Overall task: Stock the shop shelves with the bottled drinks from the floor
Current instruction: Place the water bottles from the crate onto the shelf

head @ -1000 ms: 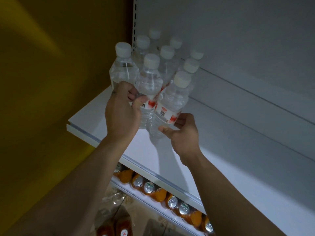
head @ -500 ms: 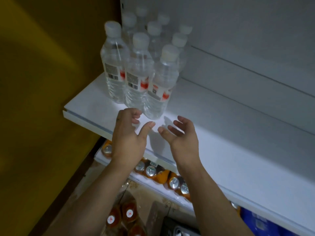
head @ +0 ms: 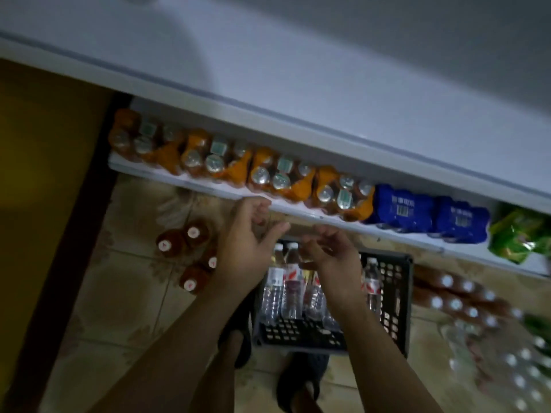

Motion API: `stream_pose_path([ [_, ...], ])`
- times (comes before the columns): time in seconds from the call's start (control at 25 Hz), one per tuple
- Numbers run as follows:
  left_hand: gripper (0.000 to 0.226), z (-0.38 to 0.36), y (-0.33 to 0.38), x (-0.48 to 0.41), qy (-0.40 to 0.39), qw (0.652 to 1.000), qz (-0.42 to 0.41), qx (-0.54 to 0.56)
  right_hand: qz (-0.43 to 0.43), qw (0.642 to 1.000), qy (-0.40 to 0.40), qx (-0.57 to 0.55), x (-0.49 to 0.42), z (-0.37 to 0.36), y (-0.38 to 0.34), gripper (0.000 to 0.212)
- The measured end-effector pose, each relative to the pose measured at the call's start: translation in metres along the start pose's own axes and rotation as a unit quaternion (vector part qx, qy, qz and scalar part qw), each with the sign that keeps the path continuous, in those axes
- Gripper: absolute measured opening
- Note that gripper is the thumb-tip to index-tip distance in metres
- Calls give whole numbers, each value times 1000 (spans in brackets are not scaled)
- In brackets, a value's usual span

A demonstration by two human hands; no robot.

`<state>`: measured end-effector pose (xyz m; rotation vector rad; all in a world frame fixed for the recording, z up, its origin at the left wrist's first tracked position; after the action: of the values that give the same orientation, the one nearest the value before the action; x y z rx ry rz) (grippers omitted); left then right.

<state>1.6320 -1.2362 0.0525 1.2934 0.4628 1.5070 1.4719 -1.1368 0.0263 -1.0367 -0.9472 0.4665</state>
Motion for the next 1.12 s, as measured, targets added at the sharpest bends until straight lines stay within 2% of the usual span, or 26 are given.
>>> stream_pose_path([
  [0.16, 37, -88, -72, 33, -115, 984, 117, -67, -121, 992, -9, 41, 27, 50, 110, 23],
  [0.28, 39, -130, -112, 53, -145, 964, 186, -120, -177, 970, -85, 142, 41, 77, 171, 24],
  [0.36, 38, -146, -135, 61, -154, 951, 239, -122, -205, 957, -100, 181, 39, 93, 207, 21],
  [0.44, 40, -154, -158, 63, -160, 939, 269, -139, -232, 939, -126, 219, 34, 97, 240, 29],
  [0.52, 40, -156, -179, 58, -164, 933, 276, -164, -243, 928, -156, 235, 27, 87, 268, 28],
  [0.6, 38, -153, -198, 50, -151, 932, 285, -163, -242, 932, -158, 220, 17, 66, 298, 33],
  [0.72, 37, -151, -224, 37, -131, 934, 291, -160, -236, 939, -144, 204, -2, 33, 336, 63],
  [0.8, 36, -155, -238, 30, -127, 933, 289, -175, -252, 937, -118, 213, -7, 23, 356, 76],
  [0.92, 35, -168, -243, 20, -144, 926, 272, -219, -233, 934, -89, 257, -9, 23, 371, 80],
  [1.04, 35, -176, -224, 14, -159, 923, 249, -248, -249, 919, -129, 276, -12, 28, 373, 83],
  [1.12, 27, -175, -207, 20, -154, 927, 252, -232, -278, 928, -140, 204, -14, 39, 361, 73],
])
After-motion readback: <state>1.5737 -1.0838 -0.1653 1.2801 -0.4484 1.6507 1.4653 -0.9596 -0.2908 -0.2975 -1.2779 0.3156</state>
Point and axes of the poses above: each hand's wrist, its own x-axis away from the middle knuckle, its own z-axis out of the back of the hand, y = z × x, the point moved 9 cm from there along -x, towards the middle knuckle, and after that the axes turned 13 degrees about z, right-handed, at the moved point
